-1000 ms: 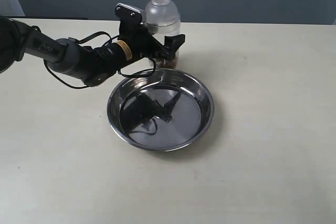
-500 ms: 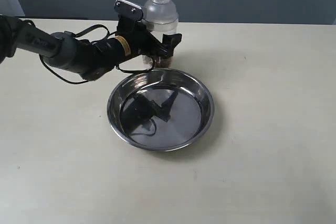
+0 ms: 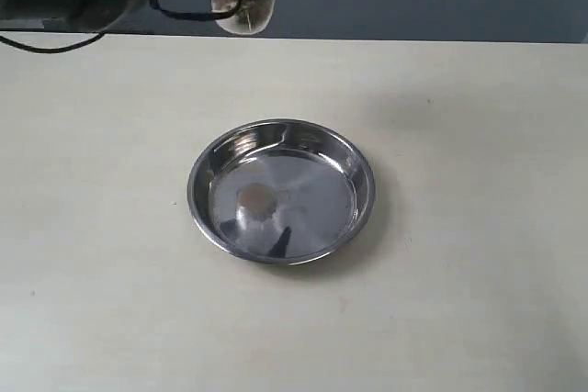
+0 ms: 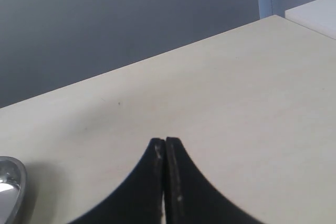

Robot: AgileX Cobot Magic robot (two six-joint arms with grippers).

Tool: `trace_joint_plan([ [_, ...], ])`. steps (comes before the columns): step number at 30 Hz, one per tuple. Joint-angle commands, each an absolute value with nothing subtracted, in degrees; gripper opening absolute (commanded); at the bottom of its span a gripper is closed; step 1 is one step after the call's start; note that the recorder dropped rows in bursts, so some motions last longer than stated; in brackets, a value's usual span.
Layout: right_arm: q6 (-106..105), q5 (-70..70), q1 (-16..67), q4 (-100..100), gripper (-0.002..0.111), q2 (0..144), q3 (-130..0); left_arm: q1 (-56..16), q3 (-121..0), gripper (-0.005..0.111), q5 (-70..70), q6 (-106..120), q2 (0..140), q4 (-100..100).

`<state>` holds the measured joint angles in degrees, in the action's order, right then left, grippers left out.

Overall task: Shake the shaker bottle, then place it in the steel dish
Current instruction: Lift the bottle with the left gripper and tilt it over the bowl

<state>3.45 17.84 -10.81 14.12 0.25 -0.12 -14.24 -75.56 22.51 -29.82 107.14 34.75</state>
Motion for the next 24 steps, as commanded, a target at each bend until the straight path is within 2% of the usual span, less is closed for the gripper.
trace_joint_plan([
  [1, 3.26, 17.42, -10.76, 14.01, -0.001, 0.00, 0.00, -14.48, -63.43, 0.000, 31.46, -36.34, 103.20, 40.13],
  [4, 3.26, 17.42, -10.76, 14.01, -0.001, 0.00, 0.00, -14.48, -55.28, 0.000, 42.77, -33.38, 101.41, 37.25],
  [9, 3.26, 17.42, -10.76, 14.01, -0.001, 0.00, 0.00, -14.76, -53.51, 0.000, 46.60, -29.43, 91.87, 33.54],
  [11, 3.26, 17.42, -10.76, 14.01, -0.001, 0.00, 0.00, -15.99, -52.94, 0.000, 39.26, -32.18, 91.49, 30.61],
  [14, 3.26, 17.42, -10.76, 14.01, -0.001, 0.00, 0.00, -18.75, -49.53, 0.000, 29.31, -34.38, 99.14, 25.80],
  [16, 3.26, 17.42, -10.76, 14.01, -0.001, 0.00, 0.00, -19.60, -47.01, 0.000, 36.12, -36.42, 100.21, 31.81],
  [19, 3.26, 17.42, -10.76, 14.01, -0.001, 0.00, 0.00, -20.30, -47.60, 0.000, 48.65, -35.20, 93.04, 33.79],
  [22, 3.26, 17.42, -10.76, 14.01, -0.001, 0.00, 0.00, -20.72, -49.66, 0.000, 38.03, -30.72, 87.92, 27.16],
  [24, 3.26, 17.42, -10.76, 14.01, -0.001, 0.00, 0.00, -21.81, -47.16, 0.000, 31.09, -30.84, 90.53, 26.07],
])
